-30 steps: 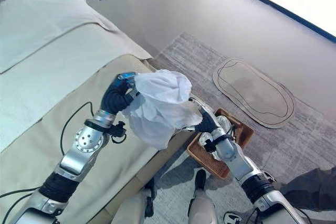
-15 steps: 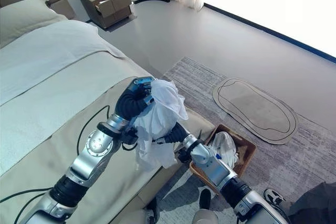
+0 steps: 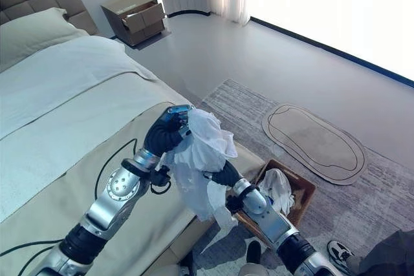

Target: Pick up clothes into the bucket

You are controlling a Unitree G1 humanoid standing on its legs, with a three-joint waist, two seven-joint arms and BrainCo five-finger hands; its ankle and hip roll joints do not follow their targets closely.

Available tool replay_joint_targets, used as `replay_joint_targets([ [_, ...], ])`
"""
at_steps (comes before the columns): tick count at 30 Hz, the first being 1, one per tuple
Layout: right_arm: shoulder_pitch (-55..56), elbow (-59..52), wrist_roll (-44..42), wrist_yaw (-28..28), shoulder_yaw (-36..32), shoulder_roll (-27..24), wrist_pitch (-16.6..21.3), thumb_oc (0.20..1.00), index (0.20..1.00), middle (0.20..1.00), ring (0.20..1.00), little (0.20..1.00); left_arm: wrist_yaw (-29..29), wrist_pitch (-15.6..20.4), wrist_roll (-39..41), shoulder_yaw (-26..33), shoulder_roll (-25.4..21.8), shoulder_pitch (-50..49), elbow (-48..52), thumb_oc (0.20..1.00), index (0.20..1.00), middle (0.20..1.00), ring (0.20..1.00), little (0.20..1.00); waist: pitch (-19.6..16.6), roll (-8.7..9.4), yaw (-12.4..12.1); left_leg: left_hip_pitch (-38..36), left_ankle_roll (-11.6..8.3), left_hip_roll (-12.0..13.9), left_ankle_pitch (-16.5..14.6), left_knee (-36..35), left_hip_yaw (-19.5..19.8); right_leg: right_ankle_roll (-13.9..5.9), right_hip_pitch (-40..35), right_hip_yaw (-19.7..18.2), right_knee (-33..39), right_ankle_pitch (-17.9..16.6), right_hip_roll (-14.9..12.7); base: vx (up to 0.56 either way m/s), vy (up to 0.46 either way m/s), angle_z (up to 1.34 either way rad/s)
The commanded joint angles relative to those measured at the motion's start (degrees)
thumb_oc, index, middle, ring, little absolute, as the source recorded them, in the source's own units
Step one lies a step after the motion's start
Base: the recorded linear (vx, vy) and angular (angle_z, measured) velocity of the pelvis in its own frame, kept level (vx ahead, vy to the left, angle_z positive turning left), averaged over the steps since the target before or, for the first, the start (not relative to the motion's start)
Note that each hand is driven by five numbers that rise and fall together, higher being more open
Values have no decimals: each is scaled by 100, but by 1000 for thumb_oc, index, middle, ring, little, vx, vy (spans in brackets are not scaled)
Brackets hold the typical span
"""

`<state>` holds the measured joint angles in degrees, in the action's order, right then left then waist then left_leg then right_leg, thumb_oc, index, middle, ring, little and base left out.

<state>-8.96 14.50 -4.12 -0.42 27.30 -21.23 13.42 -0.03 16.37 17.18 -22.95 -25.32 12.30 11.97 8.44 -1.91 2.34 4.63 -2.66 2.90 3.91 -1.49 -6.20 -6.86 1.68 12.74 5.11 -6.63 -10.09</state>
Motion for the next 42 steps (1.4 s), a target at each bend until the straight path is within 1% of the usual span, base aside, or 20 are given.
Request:
replay_joint_targets([
  [1,127,-113,-209,-277,-376,-7,265,200,200,200,200,200,220,532,111,611,-2,-10,464,200,200,200,200,200,-182,249,-11,160,-71,190,-215,378,197,-294,-128,-75,-241,238,-272,0,0,0],
  [4,579,-244,-736,-321,-943,-8,383,200,200,200,200,200,319,638,-64,841,0,-542,176,200,200,200,200,200,-193,264,10,132,-71,198,-225,382,168,-296,-144,-94,-247,244,-271,0,0,0],
  [6,844,-361,-973,-350,-1268,-9,461,200,200,200,200,200,255,677,-59,881,-25,-850,-94,200,200,200,200,200,-195,261,33,118,-73,199,-230,382,146,-307,-147,-105,-251,243,-273,0,0,0],
  [7,960,-401,-1079,-386,-1465,-1,505,200,200,200,200,200,198,650,-58,898,-45,-1006,-262,451,451,451,451,451,-192,258,54,116,-75,201,-228,386,138,-311,-151,-110,-256,244,-274,0,0,0],
  [8,1081,-431,-1170,-403,-1637,2,533,200,200,200,200,200,91,649,-18,903,-82,-1173,-365,1000,1000,1000,1000,1000,-198,250,58,119,-76,200,-236,404,132,-313,-150,-114,-270,252,-276,0,0,0],
  [13,1336,-418,-1281,-565,-2196,39,679,200,200,200,200,200,-189,656,-57,774,-129,-1687,-1039,1000,1000,1000,1000,1000,-231,222,116,78,-72,214,-281,448,104,-322,-189,-157,-283,278,-283,1,-2,-2],
  [15,1455,-424,-1341,-619,-2408,44,724,200,200,200,200,200,-174,658,-125,791,-91,-1893,-1411,1000,1000,1000,1000,1000,-236,214,147,53,-69,212,-283,440,78,-320,-196,-193,-302,296,-285,0,-13,-13],
  [19,1543,-367,-1406,-737,-2709,63,794,200,200,200,200,200,-90,709,-402,857,-133,-2055,-1747,1000,1000,1000,1000,1000,-250,191,177,31,-68,203,-274,414,57,-328,-187,-199,-353,320,-303,2,-6,-5],
  [24,1533,-230,-1452,-1106,-3407,-8,921,200,200,200,200,200,36,728,-1065,919,-442,-2348,-2092,1000,1000,1000,1000,1000,-134,44,260,49,-40,156,-281,422,49,-332,-50,-253,-619,395,-374,0,0,0],
  [26,1463,-157,-1430,-1178,-3502,-84,936,200,200,200,200,200,66,776,-1045,1006,-516,-2423,-2074,1000,1000,1000,1000,1000,-85,-15,287,44,-40,148,-273,404,29,-338,9,-282,-672,416,-391,-13,11,-2],
  [28,1438,-135,-1418,-1228,-3571,-123,941,200,200,200,200,200,93,793,-956,1090,-443,-2458,-2147,1000,1000,1000,1000,1000,-53,-35,297,50,-42,151,-261,391,12,-333,54,-302,-712,430,-393,-37,3,-6],
  [30,1406,-126,-1223,-1395,-3767,-268,945,200,200,200,200,200,194,831,-613,1469,-256,-2577,-2082,1000,1000,1000,1000,1000,114,-95,284,154,-37,158,-236,426,5,-311,241,-333,-880,474,-394,-86,-3,-14],
  [31,1397,-126,-1215,-1403,-3760,-270,942,200,200,200,200,200,189,825,-608,1480,-253,-2581,-2073,1000,1000,1000,1000,1000,110,-98,289,170,-37,160,-240,438,4,-310,264,-339,-904,484,-394,-200,-11,-16],
  [32,1263,11,-1129,-1572,-3858,-332,953,200,200,200,200,200,395,926,-475,1755,-156,-2563,-1866,1000,1000,1000,1000,1000,382,-138,257,383,-28,159,-226,578,69,-275,534,-372,-1132,532,-411,-271,-25,-12],
  [34,932,338,-1115,-1852,-3828,-394,969,200,200,200,200,200,744,1032,-494,1937,-97,-2410,-1689,1000,1000,1000,1000,1000,692,-161,212,746,-1,171,-229,886,140,-225,933,-462,-1497,595,-435,-320,-38,-1],
  [37,426,907,-1250,-2235,-3809,-514,986,200,200,200,200,200,932,1190,-124,2039,-33,-2236,-1228,1000,1000,1000,1000,1000,1067,-168,150,1415,24,188,-294,1458,238,-141,1520,-496,-2058,734,-469,-243,-84,10],
  [38,325,969,-1305,-2318,-3834,-528,1003,200,200,200,200,200,968,1234,-64,2054,-46,-2228,-1083,1000,1000,1000,1000,1000,1149,-173,134,1562,23,189,-295,1556,269,-122,1654,-500,-2170,754,-470,-125,-57,15],
  [39,308,982,-1307,-2319,-3831,-531,1008,200,200,200,200,200,966,1228,-61,2062,-46,-2226,-1074,1000,1000,1000,1000,1000,1137,-175,138,1607,22,190,-306,1590,274,-120,1697,-503,-2203,766,-471,-184,-67,19],
  [40,-2,1246,-1403,-2523,-3831,-659,1013,200,200,200,200,200,1039,1305,-15,2041,-128,-2211,-752,1000,1000,1000,1000,1000,1316,-198,112,2022,18,193,-321,1829,319,-76,2105,-528,-2490,835,-462,-184,-58,18],
  [42,-256,1361,-1381,-2669,-3734,-809,1016,200,200,200,200,200,1142,1327,0,2015,-162,-2206,-604,1000,1000,1000,1000,1000,1363,-197,73,2478,14,223,-427,2164,332,-46,2607,-594,-2874,965,-449,-176,-55,9],
])
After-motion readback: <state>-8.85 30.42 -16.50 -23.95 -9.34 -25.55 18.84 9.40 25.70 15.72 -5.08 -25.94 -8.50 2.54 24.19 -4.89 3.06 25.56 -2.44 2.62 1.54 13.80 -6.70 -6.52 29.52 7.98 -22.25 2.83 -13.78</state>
